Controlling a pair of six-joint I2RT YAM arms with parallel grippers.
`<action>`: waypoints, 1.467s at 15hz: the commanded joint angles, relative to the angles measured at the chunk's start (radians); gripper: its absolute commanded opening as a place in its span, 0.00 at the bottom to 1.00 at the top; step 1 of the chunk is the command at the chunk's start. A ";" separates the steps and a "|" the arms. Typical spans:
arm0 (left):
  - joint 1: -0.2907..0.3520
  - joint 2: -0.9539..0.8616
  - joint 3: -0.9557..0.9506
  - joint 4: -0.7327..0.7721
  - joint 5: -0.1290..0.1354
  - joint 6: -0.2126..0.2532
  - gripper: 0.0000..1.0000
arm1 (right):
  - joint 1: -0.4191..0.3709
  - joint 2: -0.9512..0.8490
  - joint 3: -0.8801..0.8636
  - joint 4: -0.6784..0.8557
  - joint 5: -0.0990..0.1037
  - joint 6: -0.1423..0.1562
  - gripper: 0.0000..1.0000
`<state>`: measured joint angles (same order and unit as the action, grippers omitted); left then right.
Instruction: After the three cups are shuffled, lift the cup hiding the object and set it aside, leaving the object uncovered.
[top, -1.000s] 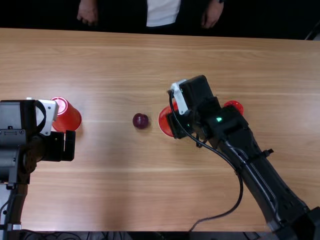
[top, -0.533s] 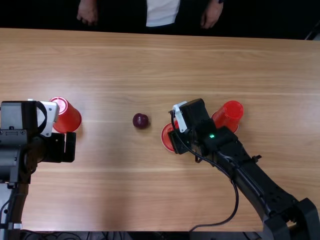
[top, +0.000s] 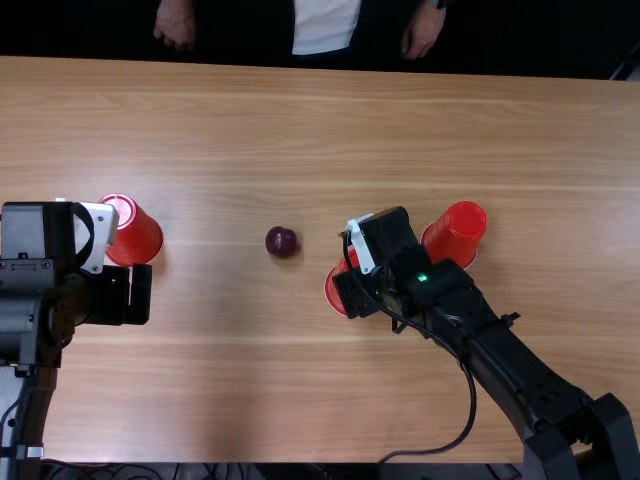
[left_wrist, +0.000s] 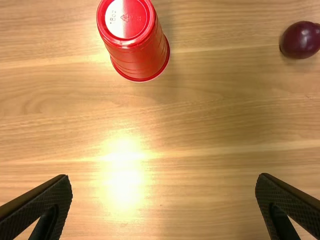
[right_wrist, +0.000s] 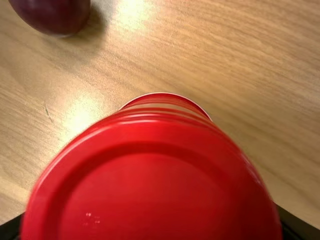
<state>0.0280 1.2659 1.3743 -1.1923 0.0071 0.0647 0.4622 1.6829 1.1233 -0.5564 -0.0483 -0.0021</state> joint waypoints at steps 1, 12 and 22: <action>0.010 -0.010 -0.018 -0.001 0.004 0.000 1.00 | -0.007 -0.020 0.000 0.003 0.004 0.000 1.00; 0.013 -0.082 -0.086 0.023 0.004 0.003 1.00 | -0.180 -0.494 0.018 -0.047 0.011 0.000 1.00; 0.006 -0.378 -0.353 0.165 0.006 -0.013 1.00 | -0.428 -1.002 -0.281 -0.166 0.041 -0.003 1.00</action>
<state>0.0280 0.9154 1.0397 -1.0286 0.0071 0.0612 0.0444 0.7036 0.8639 -0.7223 -0.0189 -0.0025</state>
